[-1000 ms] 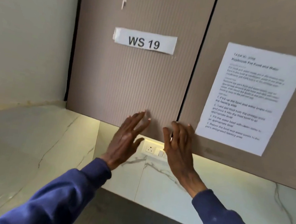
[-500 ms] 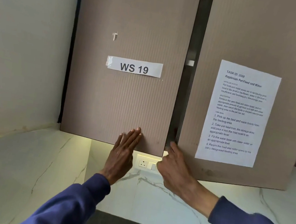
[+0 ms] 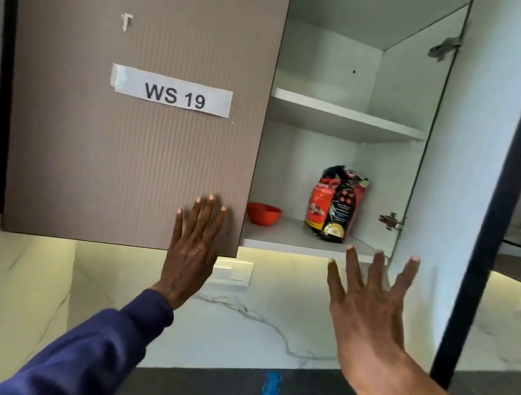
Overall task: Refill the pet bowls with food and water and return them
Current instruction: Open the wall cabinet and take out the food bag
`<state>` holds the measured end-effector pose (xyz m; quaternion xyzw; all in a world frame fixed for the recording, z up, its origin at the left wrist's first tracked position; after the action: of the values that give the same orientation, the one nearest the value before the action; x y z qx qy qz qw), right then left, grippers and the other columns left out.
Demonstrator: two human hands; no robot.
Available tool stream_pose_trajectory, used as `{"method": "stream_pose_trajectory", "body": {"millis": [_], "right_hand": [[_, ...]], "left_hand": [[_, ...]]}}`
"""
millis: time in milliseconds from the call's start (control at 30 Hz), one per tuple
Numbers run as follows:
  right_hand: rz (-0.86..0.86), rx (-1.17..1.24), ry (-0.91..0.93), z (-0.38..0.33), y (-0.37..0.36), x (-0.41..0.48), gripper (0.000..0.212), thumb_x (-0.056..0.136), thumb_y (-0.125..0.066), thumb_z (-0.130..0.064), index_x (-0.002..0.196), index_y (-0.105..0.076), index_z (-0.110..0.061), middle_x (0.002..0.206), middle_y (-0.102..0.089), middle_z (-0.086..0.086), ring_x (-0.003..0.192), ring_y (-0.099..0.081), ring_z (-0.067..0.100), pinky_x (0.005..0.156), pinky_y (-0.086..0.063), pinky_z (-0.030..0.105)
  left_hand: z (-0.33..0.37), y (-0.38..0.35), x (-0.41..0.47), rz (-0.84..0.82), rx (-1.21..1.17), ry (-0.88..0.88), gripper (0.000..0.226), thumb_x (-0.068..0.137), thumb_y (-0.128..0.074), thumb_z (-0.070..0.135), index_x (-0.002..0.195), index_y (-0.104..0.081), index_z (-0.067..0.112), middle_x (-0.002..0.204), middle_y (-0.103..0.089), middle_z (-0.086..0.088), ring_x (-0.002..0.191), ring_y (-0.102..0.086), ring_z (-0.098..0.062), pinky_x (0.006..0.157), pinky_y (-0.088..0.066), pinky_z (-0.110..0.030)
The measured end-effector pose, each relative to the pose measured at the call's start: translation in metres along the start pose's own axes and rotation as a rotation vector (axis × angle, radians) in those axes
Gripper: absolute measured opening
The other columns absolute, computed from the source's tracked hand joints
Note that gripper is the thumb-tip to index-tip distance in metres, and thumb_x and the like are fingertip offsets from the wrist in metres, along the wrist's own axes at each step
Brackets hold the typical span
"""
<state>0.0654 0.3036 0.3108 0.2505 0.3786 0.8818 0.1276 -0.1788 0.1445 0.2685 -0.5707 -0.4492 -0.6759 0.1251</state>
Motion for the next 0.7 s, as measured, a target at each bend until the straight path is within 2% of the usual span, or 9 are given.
{"method": "stream_pose_trajectory", "body": {"millis": [33,100,233,367,433,533,600,700], "right_hand": [[0.022,0.063,-0.021,0.000,-0.003,0.004,0.109,0.093,-0.066,-0.035,0.158,0.018,-0.012,0.163,0.027,0.026,0.150,0.012,0.058,0.103,0.010,0.087],[0.079,0.176,-0.058,-0.001,-0.008,0.014,0.115,0.090,-0.068,-0.046,0.158,0.021,-0.017,0.163,0.031,0.024,0.149,0.022,0.056,0.101,0.019,0.085],[0.201,0.458,-0.091,-0.005,-0.018,0.070,0.123,0.086,-0.064,-0.064,0.157,0.026,-0.021,0.164,0.031,0.019,0.151,0.024,0.048,0.109,0.014,0.081],[0.271,0.601,-0.132,0.004,-0.030,0.159,0.123,0.087,-0.068,-0.059,0.158,0.022,-0.016,0.167,0.024,0.018,0.154,0.020,0.043,0.116,0.004,0.077],[0.280,0.664,-0.146,0.014,-0.043,0.197,0.118,0.090,-0.068,-0.054,0.160,0.017,-0.011,0.168,0.017,0.020,0.155,0.013,0.043,0.118,-0.001,0.074],[0.348,0.888,-0.187,0.036,-0.063,0.245,0.110,0.089,-0.073,-0.039,0.159,0.002,0.001,0.167,-0.005,0.027,0.155,-0.009,0.045,0.122,-0.015,0.065],[0.438,1.041,-0.252,0.054,-0.074,0.273,0.097,0.090,-0.072,-0.030,0.156,-0.013,0.007,0.161,-0.022,0.030,0.149,-0.024,0.045,0.120,-0.026,0.057],[0.468,1.198,-0.353,0.074,-0.091,0.312,0.068,0.093,-0.068,-0.031,0.144,-0.041,0.006,0.146,-0.042,0.031,0.135,-0.038,0.047,0.114,-0.033,0.052]], "left_hand": [[0.001,-0.001,0.003,-0.010,0.008,0.008,0.093,0.084,-0.069,0.003,0.163,-0.021,0.009,0.172,-0.009,-0.018,0.160,-0.007,-0.039,0.124,-0.018,-0.063],[0.005,-0.004,0.006,-0.029,0.018,0.033,0.097,0.083,-0.070,0.003,0.163,-0.017,0.010,0.172,-0.006,-0.017,0.160,-0.005,-0.040,0.124,-0.017,-0.064],[0.006,-0.012,0.007,-0.053,0.063,0.057,0.098,0.084,-0.071,0.002,0.164,-0.016,0.012,0.172,-0.003,-0.018,0.159,-0.004,-0.043,0.124,-0.018,-0.064],[0.001,-0.018,0.006,-0.016,0.078,0.035,0.097,0.083,-0.075,0.006,0.163,-0.021,0.013,0.173,-0.007,-0.017,0.159,-0.007,-0.042,0.123,-0.021,-0.064],[-0.001,-0.020,0.007,0.003,0.078,0.017,0.097,0.084,-0.076,0.009,0.163,-0.021,0.014,0.173,-0.007,-0.016,0.159,-0.006,-0.041,0.123,-0.022,-0.064],[0.000,-0.023,0.007,0.013,0.081,0.016,0.098,0.085,-0.077,0.011,0.164,-0.019,0.015,0.173,-0.005,-0.015,0.160,-0.004,-0.041,0.123,-0.022,-0.063],[0.002,-0.024,0.006,0.024,0.082,0.019,0.098,0.085,-0.077,0.010,0.164,-0.019,0.014,0.173,-0.004,-0.015,0.160,-0.004,-0.041,0.123,-0.022,-0.063],[0.000,-0.027,0.006,0.028,0.090,0.026,0.099,0.085,-0.078,0.013,0.164,-0.017,0.015,0.173,-0.002,-0.015,0.160,-0.002,-0.041,0.124,-0.022,-0.063]]}}
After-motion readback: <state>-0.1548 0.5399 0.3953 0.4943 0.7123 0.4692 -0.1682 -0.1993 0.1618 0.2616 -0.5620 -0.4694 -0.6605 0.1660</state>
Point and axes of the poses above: each hand's wrist, its own x-axis towards the middle knuckle, its own y-axis out of the back of the hand, z = x × y, the point moved 6 cm from there along x, towards the middle knuckle
